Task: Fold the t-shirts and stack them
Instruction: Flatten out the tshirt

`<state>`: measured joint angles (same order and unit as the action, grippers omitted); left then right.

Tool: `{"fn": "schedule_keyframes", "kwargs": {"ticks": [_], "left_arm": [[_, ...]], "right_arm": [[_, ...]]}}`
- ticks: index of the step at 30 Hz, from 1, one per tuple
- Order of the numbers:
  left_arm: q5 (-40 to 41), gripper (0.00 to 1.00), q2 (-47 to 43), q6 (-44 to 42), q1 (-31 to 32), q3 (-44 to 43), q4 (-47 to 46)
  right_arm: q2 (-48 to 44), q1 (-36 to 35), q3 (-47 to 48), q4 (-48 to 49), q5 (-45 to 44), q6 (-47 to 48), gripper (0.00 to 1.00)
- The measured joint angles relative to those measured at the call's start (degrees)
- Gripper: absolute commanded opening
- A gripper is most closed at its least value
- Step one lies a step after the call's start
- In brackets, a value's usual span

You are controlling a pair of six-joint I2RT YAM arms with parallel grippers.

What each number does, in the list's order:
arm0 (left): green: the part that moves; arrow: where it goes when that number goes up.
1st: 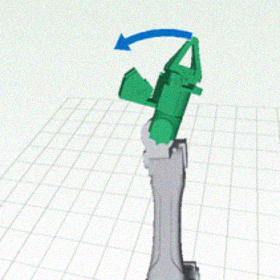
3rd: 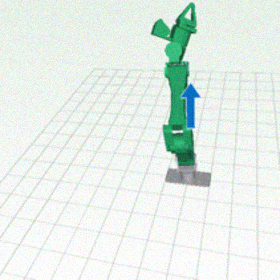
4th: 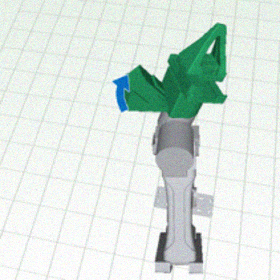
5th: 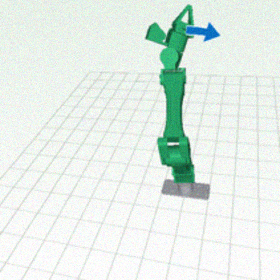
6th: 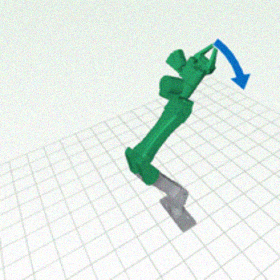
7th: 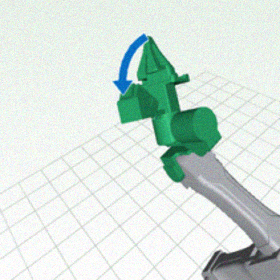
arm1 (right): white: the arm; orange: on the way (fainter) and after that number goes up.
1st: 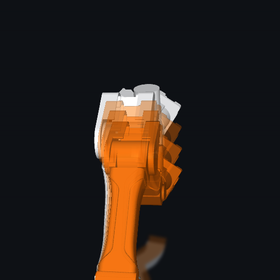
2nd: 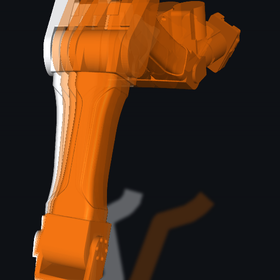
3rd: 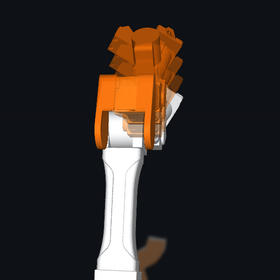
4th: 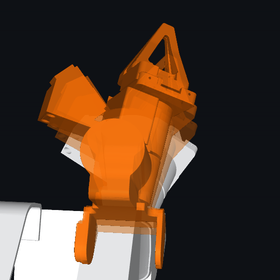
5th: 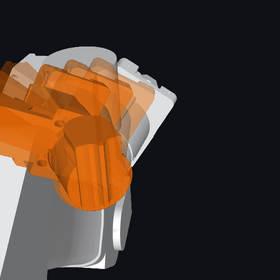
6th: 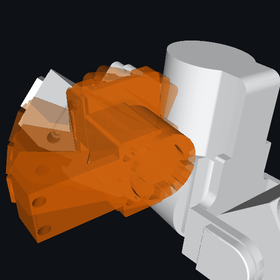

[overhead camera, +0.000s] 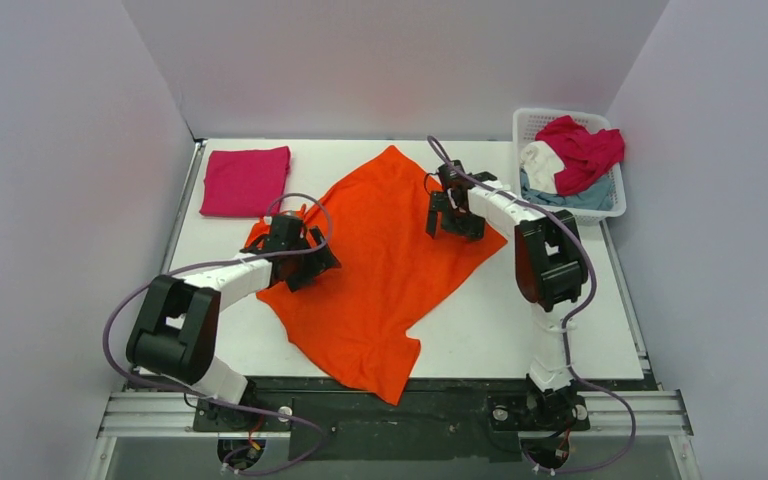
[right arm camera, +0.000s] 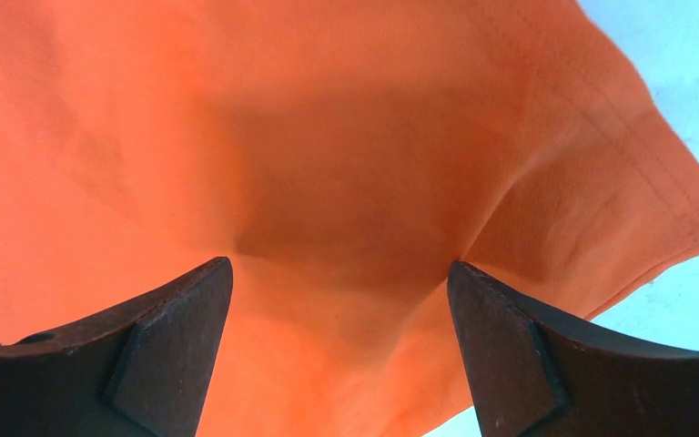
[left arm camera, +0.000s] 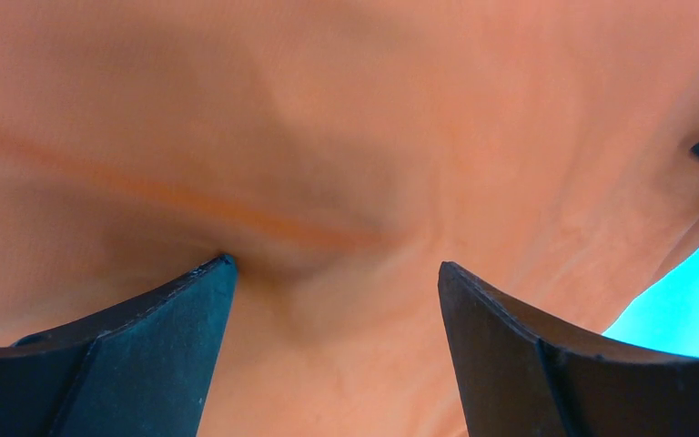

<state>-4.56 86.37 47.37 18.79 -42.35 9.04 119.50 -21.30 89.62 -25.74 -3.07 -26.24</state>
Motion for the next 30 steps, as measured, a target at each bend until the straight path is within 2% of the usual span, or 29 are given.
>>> {"fn": "schedule_keyframes", "kwargs": {"ticks": [3,6,15,17,19,21,25,27,30], "left_arm": [[0.72,0.93,4.68,-0.7,0.13,-4.52,0.17],[1.9,0.93,13.14,-2.86,0.63,-14.71,3.06],[4.92,0.93,41.31,-11.63,4.24,-56.17,13.88],[4.15,0.93,47.12,-13.2,4.9,-65.96,16.94],[2.27,0.93,54.03,-15.02,5.53,-78.14,20.57],[0.98,0.93,58.4,-16.68,5.95,-86.55,23.85],[-0.28,0.93,57.99,-19.45,6.4,-88.94,27.5],[-0.33,0.94,52.5,-20.55,6.69,-81.18,26.84],[0.09,0.95,38.64,-20.79,7.04,-62.97,24.57]], "right_arm": [[-0.02,0.0,-1.64,-0.57,-0.94,-0.74,0.82],[-2.97,0.0,-8.0,1.7,-1.75,-2.99,0.81],[-24.63,-0.7,-37.29,7.54,-4.07,-12.96,0.81],[-28.09,-1.99,-41.05,7.78,-4.48,-14.67,0.81],[-29.79,-3.91,-42.53,7.76,-4.42,-15.82,0.82],[-30.56,-5.2,-42.69,7.74,-4.35,-16.24,0.83],[-34.12,-5.29,-41.75,6.23,-5.27,-16.15,0.91],[-37.48,-3.96,-40.37,5.29,-6.25,-16.04,0.93],[-43.8,-1.01,-39.36,5.05,-7.74,-16.0,0.97]]}}
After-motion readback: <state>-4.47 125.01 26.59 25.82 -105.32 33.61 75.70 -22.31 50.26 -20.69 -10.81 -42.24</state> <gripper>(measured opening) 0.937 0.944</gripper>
